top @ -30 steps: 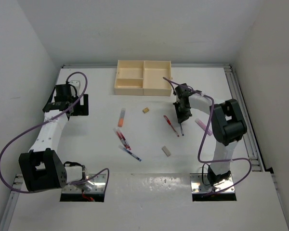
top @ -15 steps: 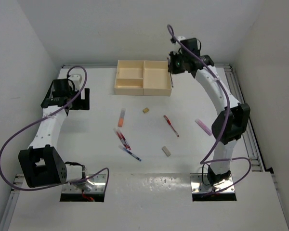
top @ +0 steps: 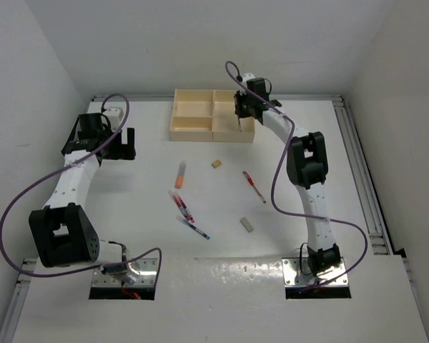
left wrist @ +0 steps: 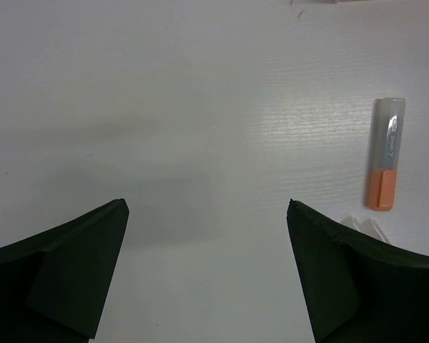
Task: Sort the stationery into containers
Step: Place the stationery into the container, then grab a piece of stationery with the right arm
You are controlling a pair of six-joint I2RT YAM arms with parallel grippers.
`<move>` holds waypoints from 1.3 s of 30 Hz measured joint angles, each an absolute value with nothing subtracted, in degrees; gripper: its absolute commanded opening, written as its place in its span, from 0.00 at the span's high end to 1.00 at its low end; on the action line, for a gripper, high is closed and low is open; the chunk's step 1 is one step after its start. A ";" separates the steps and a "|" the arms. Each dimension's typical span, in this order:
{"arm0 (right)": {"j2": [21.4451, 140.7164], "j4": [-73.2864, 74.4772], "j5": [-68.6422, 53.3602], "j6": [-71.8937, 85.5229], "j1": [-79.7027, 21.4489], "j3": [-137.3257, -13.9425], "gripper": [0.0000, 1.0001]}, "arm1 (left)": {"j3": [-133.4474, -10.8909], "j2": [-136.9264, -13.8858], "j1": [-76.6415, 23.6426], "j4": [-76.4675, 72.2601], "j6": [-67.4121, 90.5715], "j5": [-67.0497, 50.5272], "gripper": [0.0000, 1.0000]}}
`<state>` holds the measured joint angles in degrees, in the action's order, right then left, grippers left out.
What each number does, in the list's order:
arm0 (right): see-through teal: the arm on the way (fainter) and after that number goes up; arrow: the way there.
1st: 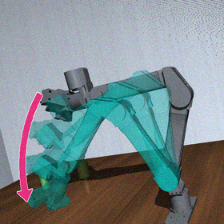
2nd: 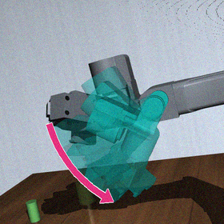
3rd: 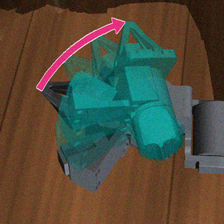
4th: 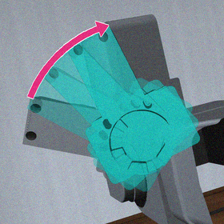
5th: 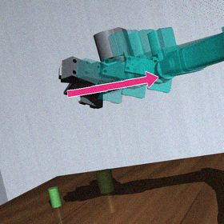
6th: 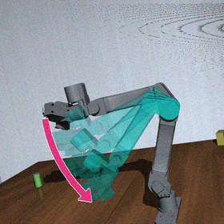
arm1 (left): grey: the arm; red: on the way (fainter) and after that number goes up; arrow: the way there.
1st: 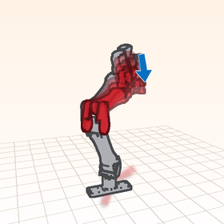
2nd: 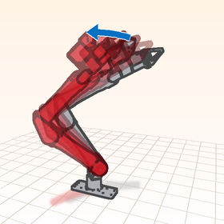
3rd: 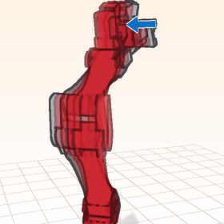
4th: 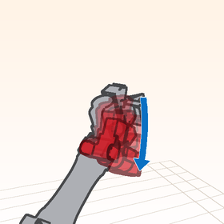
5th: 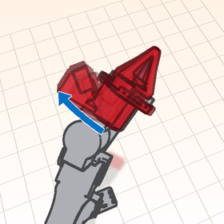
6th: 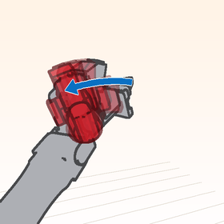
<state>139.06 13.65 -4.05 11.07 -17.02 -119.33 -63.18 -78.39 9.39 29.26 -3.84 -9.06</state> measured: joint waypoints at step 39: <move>98.74 28.71 -1.91 8.88 -27.11 -52.34 0.52 | -58.83 -64.12 12.82 31.38 -6.42 -11.75 0.00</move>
